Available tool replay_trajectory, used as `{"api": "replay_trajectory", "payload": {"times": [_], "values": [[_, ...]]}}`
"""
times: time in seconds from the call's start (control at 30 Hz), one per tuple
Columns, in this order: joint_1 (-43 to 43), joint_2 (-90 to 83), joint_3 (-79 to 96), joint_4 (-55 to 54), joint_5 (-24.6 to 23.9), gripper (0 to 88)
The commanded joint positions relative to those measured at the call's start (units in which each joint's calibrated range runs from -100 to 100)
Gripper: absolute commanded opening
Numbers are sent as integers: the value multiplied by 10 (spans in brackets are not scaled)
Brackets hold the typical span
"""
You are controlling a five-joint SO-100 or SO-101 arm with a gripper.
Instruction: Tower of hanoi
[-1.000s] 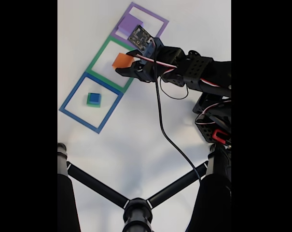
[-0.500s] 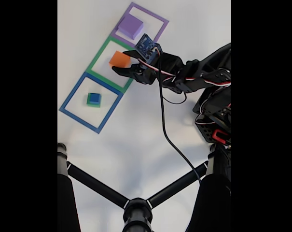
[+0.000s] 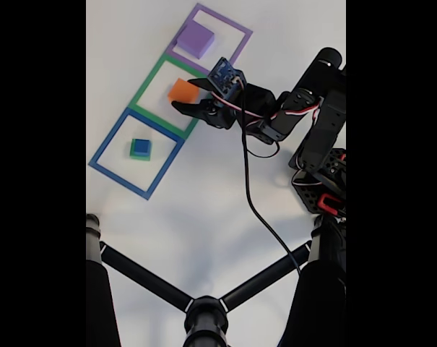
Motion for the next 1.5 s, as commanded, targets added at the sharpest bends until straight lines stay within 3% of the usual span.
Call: {"api": "replay_trajectory", "payload": {"times": [0.0, 0.47, 0.83, 1.07, 1.2, 1.47], "values": [[6, 8, -15, -30, 2, 106], [12, 50, -32, -40, 2, 137], [13, 57, -36, -46, 2, 271], [7, 13, -28, -35, 2, 289], [6, -94, -22, 65, 2, 266], [-6, -379, -52, 429, 2, 130]]}}
